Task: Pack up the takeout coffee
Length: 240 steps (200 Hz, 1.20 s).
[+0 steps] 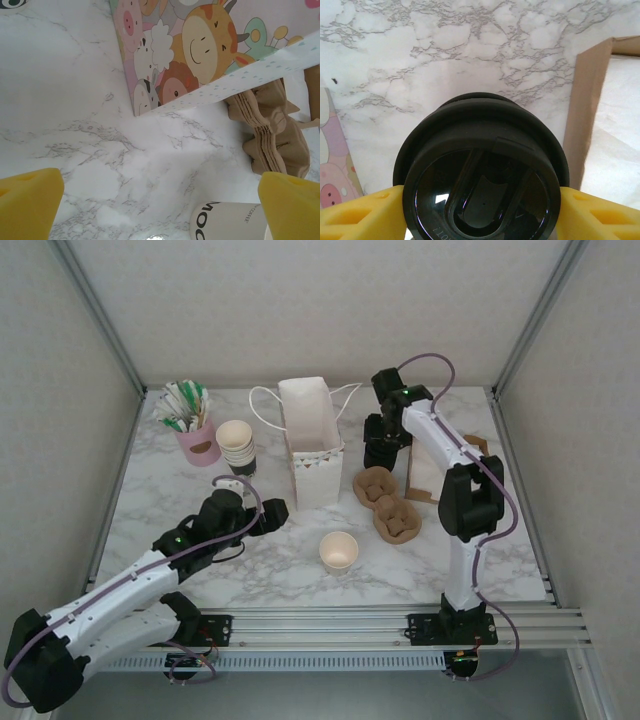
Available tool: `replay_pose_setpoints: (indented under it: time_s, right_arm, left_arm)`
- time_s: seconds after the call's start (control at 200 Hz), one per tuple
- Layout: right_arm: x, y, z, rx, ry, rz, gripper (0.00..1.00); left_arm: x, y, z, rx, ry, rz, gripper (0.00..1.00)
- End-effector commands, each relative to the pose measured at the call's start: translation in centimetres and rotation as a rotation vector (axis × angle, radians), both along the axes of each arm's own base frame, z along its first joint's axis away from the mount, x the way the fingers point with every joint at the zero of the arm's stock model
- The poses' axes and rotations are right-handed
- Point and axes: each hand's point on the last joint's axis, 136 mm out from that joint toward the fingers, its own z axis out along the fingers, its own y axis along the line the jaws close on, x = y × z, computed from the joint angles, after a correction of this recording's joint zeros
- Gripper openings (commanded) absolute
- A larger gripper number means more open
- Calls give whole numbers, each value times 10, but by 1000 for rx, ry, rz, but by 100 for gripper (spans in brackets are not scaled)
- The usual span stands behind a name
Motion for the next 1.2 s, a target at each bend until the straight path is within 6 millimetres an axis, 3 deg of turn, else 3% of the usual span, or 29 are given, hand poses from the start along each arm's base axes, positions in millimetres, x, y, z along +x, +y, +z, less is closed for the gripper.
replay_pose_setpoints:
  time_s: [0.0, 0.125, 0.3, 0.606, 0.776, 1.197]
  right_arm:
    - [-12, -4, 29, 27, -48, 1, 70]
    - [-27, -6, 42, 52, -70, 12, 70]
    - [-64, -8, 56, 118, -80, 52, 70]
    - [-146, -2, 74, 285, -61, 171, 70]
    - [-186, 11, 79, 340, -49, 272, 69]
    - [-259, 61, 64, 254, 19, 595, 68]
  left_arm:
    - [2, 8, 3, 5, -33, 24, 100]
    - [1, 9, 15, -26, -78, 28, 100]
    - [-1, 10, 33, -70, -145, 22, 100]
    - [3, -4, 25, -103, -110, -7, 99]
    - [7, -8, 21, -104, -103, -12, 100]
    - [12, -11, 10, -82, -71, -7, 100]
